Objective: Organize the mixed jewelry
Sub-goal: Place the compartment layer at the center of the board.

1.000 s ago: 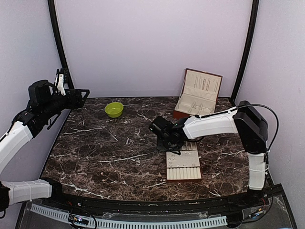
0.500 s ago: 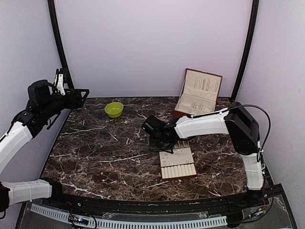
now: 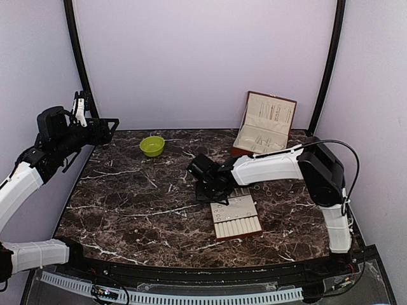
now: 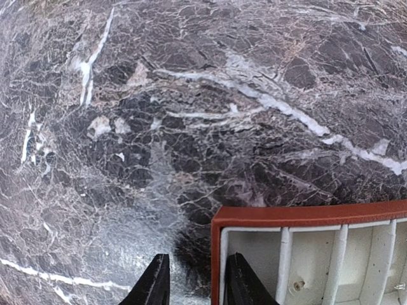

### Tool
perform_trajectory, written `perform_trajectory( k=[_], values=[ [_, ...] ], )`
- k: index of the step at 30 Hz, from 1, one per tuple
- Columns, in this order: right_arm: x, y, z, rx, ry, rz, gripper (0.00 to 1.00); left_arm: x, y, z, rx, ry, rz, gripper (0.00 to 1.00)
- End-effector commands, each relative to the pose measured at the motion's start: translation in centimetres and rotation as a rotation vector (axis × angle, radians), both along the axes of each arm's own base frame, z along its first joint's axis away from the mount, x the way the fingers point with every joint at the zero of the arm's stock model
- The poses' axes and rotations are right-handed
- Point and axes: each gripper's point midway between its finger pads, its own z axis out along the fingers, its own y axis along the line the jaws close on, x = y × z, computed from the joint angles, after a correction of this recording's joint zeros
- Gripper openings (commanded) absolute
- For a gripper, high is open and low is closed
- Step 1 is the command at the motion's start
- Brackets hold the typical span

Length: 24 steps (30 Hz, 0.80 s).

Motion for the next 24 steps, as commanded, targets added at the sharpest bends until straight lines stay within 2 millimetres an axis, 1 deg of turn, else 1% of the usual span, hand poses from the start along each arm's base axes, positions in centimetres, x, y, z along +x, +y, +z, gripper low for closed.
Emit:
perform_trajectory(
  k=[1, 5, 8, 11, 13, 14, 16, 20, 22, 24],
  values=[
    [-0.3, 1.0, 1.9, 0.05, -0.036, 0.024, 0.35, -0.3, 0.4, 0.5, -0.003, -0.029, 0.013, 0.93],
    [0.0, 0.3, 3.1, 0.024, -0.068, 0.011, 0.39, -0.2, 0.4, 0.4, -0.001, -0.027, 0.015, 0.93],
    [0.4, -0.4, 5.4, 0.027, -0.119, 0.004, 0.42, -0.2, 0.4, 0.4, 0.0, -0.027, 0.016, 0.93],
    [0.6, -1.1, 8.3, 0.047, -0.182, 0.005, 0.49, -0.2, 0.4, 0.4, -0.001, -0.027, 0.019, 0.93],
    [0.6, -2.2, 9.8, 0.046, -0.219, -0.003, 0.53, -0.2, 0.4, 0.4, 0.0, -0.027, 0.018, 0.93],
    [0.8, -4.1, 10.5, 0.039, -0.24, -0.024, 0.55, -0.2, 0.5, 0.4, 0.0, -0.027, 0.019, 0.93],
    [1.0, -5.8, 10.5, 0.032, -0.24, -0.039, 0.56, -0.2, 0.5, 0.3, 0.001, -0.027, 0.02, 0.93],
    [1.4, -9.8, 8.9, 0.017, -0.191, -0.083, 0.53, -0.1, 0.4, 0.3, 0.0, -0.026, 0.018, 0.93],
    [1.4, -11.2, 7.9, 0.022, -0.167, -0.095, 0.5, -0.1, 0.4, 0.2, -0.001, -0.024, 0.018, 0.93],
    [1.4, -12.3, 7.2, 0.03, -0.146, -0.1, 0.49, -0.1, 0.4, 0.2, -0.001, -0.023, 0.018, 0.93]
  ],
)
